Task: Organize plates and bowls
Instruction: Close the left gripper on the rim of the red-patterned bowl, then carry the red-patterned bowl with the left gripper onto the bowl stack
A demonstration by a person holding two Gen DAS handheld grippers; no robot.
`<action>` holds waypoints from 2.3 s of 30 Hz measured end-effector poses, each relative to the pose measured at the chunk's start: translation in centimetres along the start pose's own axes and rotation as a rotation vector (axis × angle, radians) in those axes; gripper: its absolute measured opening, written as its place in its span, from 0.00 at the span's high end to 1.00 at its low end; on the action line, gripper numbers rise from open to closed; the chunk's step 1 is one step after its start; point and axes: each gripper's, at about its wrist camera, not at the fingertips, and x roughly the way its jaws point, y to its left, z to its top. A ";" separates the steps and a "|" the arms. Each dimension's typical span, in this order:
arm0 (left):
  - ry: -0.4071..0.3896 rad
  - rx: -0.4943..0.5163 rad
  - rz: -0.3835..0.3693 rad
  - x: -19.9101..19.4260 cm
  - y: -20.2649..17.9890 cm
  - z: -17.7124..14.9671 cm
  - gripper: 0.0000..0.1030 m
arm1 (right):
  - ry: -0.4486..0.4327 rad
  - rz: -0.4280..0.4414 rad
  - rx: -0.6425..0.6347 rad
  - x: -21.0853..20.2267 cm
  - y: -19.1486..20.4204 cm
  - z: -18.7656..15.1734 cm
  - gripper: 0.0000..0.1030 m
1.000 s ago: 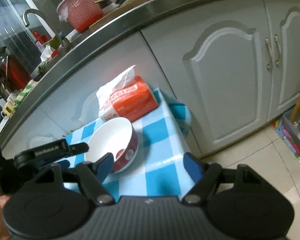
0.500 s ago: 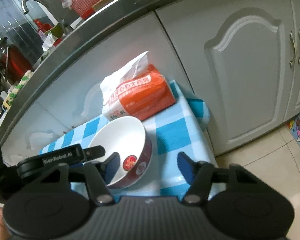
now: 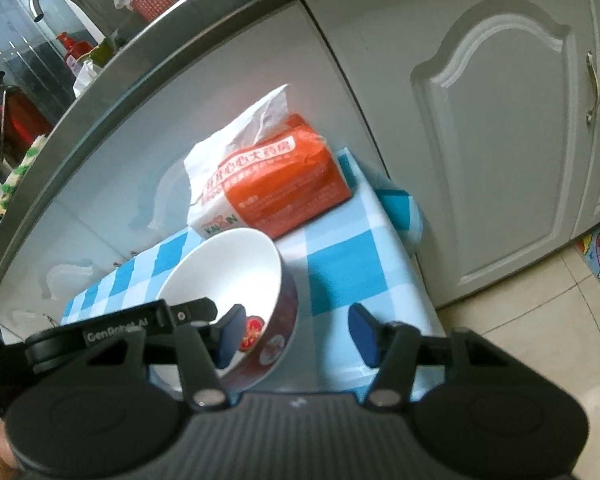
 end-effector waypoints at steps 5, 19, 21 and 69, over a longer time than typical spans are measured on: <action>0.002 0.008 -0.006 0.5 0.0 0.1 0.37 | 0.006 -0.002 0.004 0.7 0.2 0.0 0.51; -0.010 0.039 -0.021 0.5 -0.3 -0.1 0.49 | 0.039 -0.028 -0.014 1.9 0.7 0.3 0.63; -0.015 0.043 -0.019 0.5 -0.4 -0.2 0.51 | 0.045 -0.037 -0.019 2.0 0.9 0.3 0.63; 0.006 0.081 -0.088 -1.6 -1.6 -2.2 0.87 | 0.077 -0.074 -0.046 1.2 1.2 -0.3 0.86</action>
